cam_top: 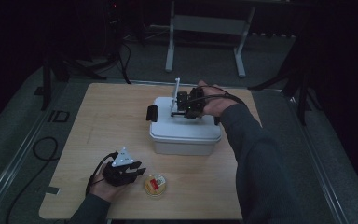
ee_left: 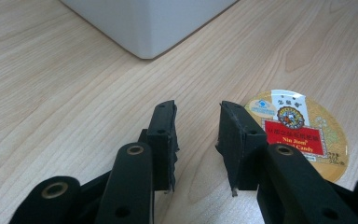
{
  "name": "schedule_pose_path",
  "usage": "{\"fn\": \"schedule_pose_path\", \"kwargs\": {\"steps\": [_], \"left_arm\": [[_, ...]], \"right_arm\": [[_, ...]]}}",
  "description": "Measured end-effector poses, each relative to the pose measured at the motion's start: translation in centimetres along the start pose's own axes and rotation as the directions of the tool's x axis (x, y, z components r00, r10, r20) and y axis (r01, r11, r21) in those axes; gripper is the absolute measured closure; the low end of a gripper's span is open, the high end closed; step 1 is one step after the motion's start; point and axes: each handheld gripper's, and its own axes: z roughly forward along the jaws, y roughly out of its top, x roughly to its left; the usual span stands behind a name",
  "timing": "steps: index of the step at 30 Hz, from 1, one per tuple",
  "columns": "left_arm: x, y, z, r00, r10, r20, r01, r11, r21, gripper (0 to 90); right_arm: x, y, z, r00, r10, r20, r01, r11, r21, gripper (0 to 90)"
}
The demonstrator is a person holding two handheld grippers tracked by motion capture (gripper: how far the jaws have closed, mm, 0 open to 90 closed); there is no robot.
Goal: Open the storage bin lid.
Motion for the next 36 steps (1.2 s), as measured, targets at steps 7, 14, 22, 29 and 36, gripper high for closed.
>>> {"fn": "schedule_pose_path", "kwargs": {"steps": [7, 14, 22, 29, 36], "left_arm": [[0.0, 0.0, 0.0, 1.0, 0.002, -0.001, -0.002, 1.0, -0.001, 66.8], [0.0, 0.0, 0.0, 1.0, 0.004, -0.001, -0.004, 1.0, -0.001, 66.7], [0.0, 0.0, 0.0, 1.0, 0.001, 0.001, -0.001, 1.0, 0.0, 66.8], [0.0, 0.0, 0.0, 1.0, 0.004, 0.001, -0.004, 1.0, 0.002, 66.8], [0.0, 0.0, 0.0, 1.0, 0.008, 0.0, -0.008, 1.0, 0.002, 66.8]], "right_arm": [[-0.2, 0.5, 0.6, 1.0, -0.007, -0.001, 0.007, 0.999, 0.044, 78.6], [-0.4, 1.1, 1.3, 0.9998, -0.016, -0.005, 0.017, 0.997, 0.069, 80.4], [-0.7, 1.2, 1.7, 0.9998, -0.017, -0.006, 0.018, 0.996, 0.087, 82.7], [-1.0, 1.2, 1.7, 0.9997, -0.015, -0.02, 0.016, 0.996, 0.086, 83.7], [-1.1, 1.2, 1.6, 0.9994, -0.025, -0.023, 0.027, 0.996, 0.082, 84.1]]}}
